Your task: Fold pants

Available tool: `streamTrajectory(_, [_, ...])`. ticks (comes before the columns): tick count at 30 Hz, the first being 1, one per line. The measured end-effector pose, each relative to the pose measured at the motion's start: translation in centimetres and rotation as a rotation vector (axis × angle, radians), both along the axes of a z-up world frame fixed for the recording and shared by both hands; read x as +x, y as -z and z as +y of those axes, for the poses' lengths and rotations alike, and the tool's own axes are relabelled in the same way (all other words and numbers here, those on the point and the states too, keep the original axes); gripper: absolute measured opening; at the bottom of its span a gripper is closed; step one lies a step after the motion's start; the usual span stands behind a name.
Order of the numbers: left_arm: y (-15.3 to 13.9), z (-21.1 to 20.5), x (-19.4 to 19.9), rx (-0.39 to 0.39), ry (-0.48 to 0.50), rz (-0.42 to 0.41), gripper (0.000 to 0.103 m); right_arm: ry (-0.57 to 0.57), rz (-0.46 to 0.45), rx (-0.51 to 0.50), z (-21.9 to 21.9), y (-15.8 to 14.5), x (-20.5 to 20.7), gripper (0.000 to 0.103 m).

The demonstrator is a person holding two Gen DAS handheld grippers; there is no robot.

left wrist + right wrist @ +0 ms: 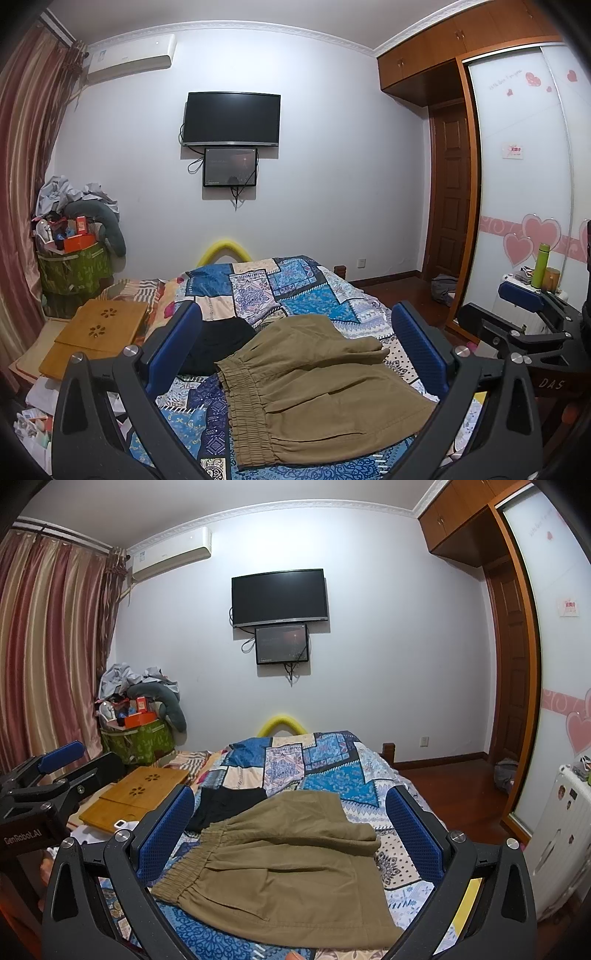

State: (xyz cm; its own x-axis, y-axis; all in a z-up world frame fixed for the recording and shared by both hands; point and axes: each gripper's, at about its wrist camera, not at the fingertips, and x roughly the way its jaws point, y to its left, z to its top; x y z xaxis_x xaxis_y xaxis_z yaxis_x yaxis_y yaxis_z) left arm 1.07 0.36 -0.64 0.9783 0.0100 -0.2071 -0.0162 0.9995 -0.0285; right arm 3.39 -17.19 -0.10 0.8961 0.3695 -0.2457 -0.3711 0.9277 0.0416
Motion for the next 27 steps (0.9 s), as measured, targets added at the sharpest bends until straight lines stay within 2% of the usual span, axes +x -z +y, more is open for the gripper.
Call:
streamTrajectory(4, [0.4, 0.1, 0.6, -0.003, 0.005, 0.016, 0.103, -0.001, 0.018, 0.004, -0.1, 0.5, 0.6, 0.103])
streamTrajectory(10, [1.8, 0.9, 3.9, -0.018, 0.007, 0.088, 0.103, 0.021, 0.065, 0.003, -0.8, 2.0, 2.8, 0.103])
streamTrajectory(16, [4.8, 3.6, 11.0, -0.034, -0.029, 0.227, 0.103, 0.08, 0.214, 0.024, -3.3, 5.3, 8.4, 0.103])
streamTrajectory(23, [10.7, 8.6, 19.2, -0.041, -0.088, 0.44, 0.103, 0.13, 0.411, -0.022, -6.6, 10.2, 15.0, 0.103])
streamTrajectory(27, [13.7, 10.7, 22.4, -0.034, -0.111, 0.558, 0.096, 0.12, 0.516, -0.031, -7.8, 12.9, 18.4, 0.103])
